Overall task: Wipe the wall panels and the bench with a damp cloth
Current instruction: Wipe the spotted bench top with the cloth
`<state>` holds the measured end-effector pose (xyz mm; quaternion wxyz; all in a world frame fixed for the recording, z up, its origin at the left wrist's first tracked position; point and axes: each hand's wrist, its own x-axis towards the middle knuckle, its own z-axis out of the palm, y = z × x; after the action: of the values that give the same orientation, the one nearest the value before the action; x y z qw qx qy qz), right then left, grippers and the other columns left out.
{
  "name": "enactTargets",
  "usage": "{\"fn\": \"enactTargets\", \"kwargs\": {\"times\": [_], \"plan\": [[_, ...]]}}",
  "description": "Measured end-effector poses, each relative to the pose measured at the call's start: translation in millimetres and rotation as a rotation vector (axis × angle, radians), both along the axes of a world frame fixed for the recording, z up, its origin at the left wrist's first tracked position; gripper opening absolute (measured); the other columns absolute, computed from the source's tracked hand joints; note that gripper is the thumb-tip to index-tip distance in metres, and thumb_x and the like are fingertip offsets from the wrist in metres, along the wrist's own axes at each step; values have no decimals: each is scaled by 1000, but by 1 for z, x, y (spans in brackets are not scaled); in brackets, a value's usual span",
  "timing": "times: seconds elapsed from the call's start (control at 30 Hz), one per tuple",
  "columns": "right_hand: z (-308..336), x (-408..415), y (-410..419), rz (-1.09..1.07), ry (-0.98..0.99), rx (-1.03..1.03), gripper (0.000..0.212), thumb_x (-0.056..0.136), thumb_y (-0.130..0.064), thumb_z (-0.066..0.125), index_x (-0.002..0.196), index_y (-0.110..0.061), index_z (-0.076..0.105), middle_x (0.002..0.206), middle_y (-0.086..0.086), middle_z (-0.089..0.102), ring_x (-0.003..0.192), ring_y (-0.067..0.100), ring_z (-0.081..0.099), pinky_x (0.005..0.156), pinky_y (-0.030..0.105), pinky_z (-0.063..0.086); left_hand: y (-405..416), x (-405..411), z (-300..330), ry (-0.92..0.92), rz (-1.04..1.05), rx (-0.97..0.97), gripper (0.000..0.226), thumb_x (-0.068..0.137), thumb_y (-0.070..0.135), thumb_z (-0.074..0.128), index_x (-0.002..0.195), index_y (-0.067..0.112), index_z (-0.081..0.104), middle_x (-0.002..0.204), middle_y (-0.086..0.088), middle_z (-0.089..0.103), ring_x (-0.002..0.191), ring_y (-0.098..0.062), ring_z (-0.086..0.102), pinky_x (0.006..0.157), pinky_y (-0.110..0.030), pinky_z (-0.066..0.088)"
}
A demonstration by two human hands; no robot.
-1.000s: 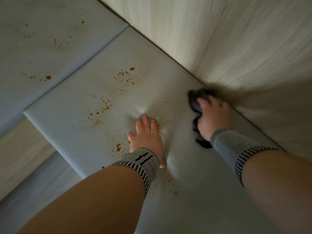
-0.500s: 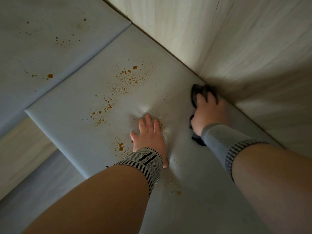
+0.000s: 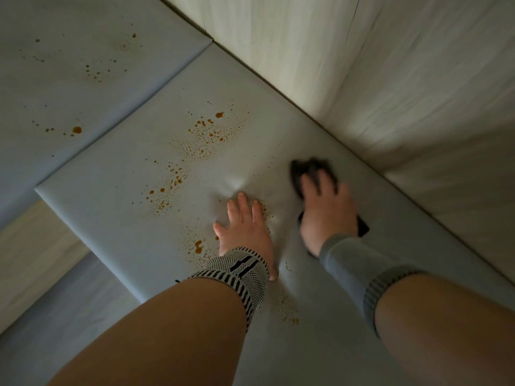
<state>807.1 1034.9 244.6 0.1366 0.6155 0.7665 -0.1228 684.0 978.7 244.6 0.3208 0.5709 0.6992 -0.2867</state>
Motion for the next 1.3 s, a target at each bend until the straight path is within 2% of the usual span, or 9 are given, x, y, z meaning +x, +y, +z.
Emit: {"fn": "enactTargets", "kwargs": {"times": [0.13, 0.33, 0.53, 0.6, 0.67, 0.73, 0.93, 1.1, 1.3], "plan": [[1, 10, -10, 456, 143, -64, 67, 92, -25, 53, 152, -33, 23, 160, -5, 12, 131, 29, 27, 109, 47, 32, -1, -1, 3, 3, -17, -12, 142, 70, 54, 83, 151, 6, -23, 156, -20, -33, 148, -39, -20, 118, -61, 15], [5, 14, -5, -360, -1, -71, 67, 96, -27, 48, 154, -31, 13, 161, 1, 6, 137, 33, 23, 112, 46, 30, -1, -1, 2, 3, -11, 4, 145, 68, 54, 83, 149, 6, -27, 156, -20, -33, 148, -39, -18, 118, -60, 16], [6, 10, -38, 260, 88, -121, 67, 98, -26, 46, 154, -31, 11, 162, -3, 3, 139, 31, 20, 115, 43, 25, -1, -3, 5, -16, -26, 18, 143, 69, 55, 83, 151, 6, -24, 157, -20, -30, 149, -40, -16, 118, -59, 18], [4, 35, -25, 78, 3, -131, 67, 96, -23, 46, 153, -34, 14, 162, -4, 5, 138, 32, 22, 114, 42, 26, -2, -5, 5, -31, -35, 29, 144, 68, 55, 83, 151, 7, -24, 157, -19, -31, 149, -40, -16, 118, -59, 18], [6, 47, -22, -329, -57, -138, 67, 96, -23, 45, 154, -33, 13, 162, -3, 3, 137, 33, 22, 113, 43, 28, -2, -6, 3, -28, -43, 30, 145, 68, 57, 83, 150, 7, -25, 157, -19, -31, 149, -39, -16, 118, -59, 18], [6, 30, -34, -459, -61, -132, 69, 97, -25, 44, 155, -29, 7, 162, 1, 1, 137, 35, 20, 113, 45, 27, -2, -6, 3, -27, -46, 34, 146, 67, 59, 82, 150, 7, -26, 157, -19, -31, 149, -39, -15, 118, -58, 19], [8, 10, -67, 179, 78, -150, 67, 97, -25, 46, 154, -31, 11, 162, -3, 2, 138, 32, 19, 115, 43, 25, -9, -19, 7, -78, -105, 97, 139, 71, 66, 75, 152, 10, -23, 160, -17, -27, 150, -36, -12, 121, -51, 17], [14, 20, -40, -467, -35, -193, 69, 98, -24, 45, 155, -29, 7, 162, 0, -1, 142, 34, 17, 115, 42, 27, -23, -51, 19, -105, -249, 171, 109, 88, 59, 61, 156, 13, -10, 164, -9, -16, 152, -28, -7, 123, -40, 9], [15, -18, -90, 228, 138, -181, 62, 98, -19, 44, 152, -31, 15, 161, -1, 5, 134, 31, 24, 111, 45, 30, -66, -61, 26, -30, -177, 154, 113, 87, 64, 58, 155, 14, -16, 162, -8, -24, 151, -29, -14, 123, -49, 8]]}}
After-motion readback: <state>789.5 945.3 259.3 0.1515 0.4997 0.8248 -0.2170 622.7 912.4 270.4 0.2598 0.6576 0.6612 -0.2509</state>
